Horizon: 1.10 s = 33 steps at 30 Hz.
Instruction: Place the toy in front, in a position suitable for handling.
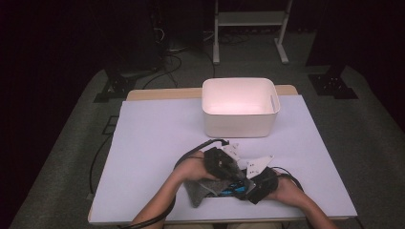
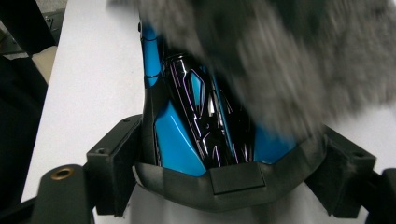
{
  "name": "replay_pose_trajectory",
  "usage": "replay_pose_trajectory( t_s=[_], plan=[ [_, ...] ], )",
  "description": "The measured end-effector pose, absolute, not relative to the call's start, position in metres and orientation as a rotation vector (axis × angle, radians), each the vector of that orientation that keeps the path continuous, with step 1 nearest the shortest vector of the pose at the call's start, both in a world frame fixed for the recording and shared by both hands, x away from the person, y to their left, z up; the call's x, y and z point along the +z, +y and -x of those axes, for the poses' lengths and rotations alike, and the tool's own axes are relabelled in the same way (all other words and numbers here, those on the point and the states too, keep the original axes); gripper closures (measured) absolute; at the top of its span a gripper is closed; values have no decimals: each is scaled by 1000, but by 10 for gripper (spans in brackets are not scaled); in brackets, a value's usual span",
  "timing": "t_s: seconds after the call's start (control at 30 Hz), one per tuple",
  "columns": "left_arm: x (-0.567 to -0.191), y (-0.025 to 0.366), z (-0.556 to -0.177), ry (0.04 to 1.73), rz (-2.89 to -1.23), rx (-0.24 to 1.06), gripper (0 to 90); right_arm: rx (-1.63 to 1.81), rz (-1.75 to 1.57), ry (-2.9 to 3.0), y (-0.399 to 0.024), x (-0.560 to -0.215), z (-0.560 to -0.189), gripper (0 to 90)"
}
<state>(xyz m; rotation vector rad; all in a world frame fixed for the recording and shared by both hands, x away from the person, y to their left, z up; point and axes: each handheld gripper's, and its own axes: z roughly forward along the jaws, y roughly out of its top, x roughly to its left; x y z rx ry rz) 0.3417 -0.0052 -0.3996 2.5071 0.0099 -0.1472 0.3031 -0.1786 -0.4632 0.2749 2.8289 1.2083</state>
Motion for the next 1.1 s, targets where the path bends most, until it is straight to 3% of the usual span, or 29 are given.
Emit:
replay_pose_trajectory(
  t_s=[0.27,0.8,1.1],
  plan=[
    [-408,-13,-346,5,-2511,-184,769,1213,-270,2833,-179,-463,-304,195],
    [-403,67,-334,169,-2542,-112,759,1206,-262,2826,-179,-463,-304,195],
    [-413,82,-326,203,-2539,-118,757,1164,-304,2857,-175,-460,-304,179]
  ],
)
